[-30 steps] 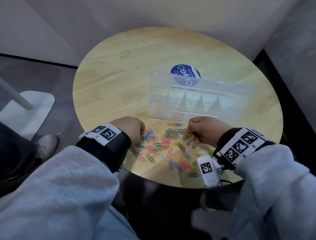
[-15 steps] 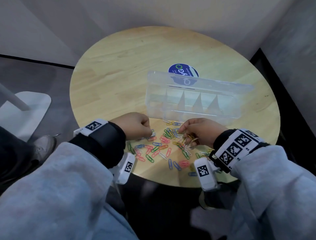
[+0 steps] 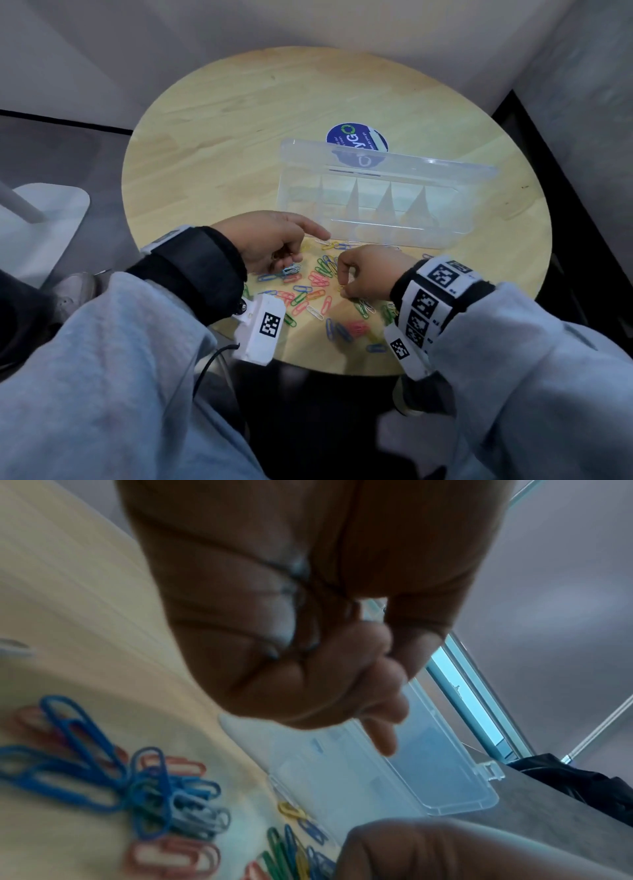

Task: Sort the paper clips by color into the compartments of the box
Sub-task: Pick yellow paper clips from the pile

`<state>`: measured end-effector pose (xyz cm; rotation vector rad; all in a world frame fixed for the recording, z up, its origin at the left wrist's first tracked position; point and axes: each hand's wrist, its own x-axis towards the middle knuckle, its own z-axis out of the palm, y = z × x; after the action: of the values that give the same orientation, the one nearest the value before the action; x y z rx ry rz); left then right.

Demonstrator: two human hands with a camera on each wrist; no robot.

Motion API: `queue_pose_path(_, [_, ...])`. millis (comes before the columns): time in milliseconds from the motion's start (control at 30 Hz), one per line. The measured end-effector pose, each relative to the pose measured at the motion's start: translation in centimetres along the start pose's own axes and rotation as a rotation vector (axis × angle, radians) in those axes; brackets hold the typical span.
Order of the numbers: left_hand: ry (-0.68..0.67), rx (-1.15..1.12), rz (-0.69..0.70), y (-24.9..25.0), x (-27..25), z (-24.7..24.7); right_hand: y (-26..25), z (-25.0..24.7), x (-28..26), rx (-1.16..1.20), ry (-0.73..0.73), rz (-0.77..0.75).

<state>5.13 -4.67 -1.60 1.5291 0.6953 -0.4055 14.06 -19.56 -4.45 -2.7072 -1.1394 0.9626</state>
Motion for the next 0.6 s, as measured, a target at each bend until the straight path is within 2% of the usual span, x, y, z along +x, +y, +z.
queue_pose_path(133, [-0.052,-0.027,-0.053,-0.1,-0.1,0.6,0.2,0.1,-0.2,0.016,-0.004,-0.033])
queue_pose_path(233, [-0.034,-0.010,-0.081,0.1,0.0,1.1,1.0,0.0,-0.3,0.124,-0.038,-0.009])
queue_pose_path(267, [0.000,0.094,-0.082,0.1,0.1,1.3,1.4,-0.2,-0.4,0.209,-0.045,0.012])
queue_pose_path(400, [0.131,0.829,0.037,-0.6,0.4,2.4,3.0,-0.9,-1.2,0.634,-0.058,0.092])
queue_pose_path(500, [0.182,0.968,0.048,-0.9,0.5,3.4,4.1,-1.3,-1.7,0.957,-0.026,0.121])
queue_pose_path(600, [0.185,1.061,0.040,-1.2,0.9,4.3,4.5,-1.5,-1.9,1.140,-0.022,0.117])
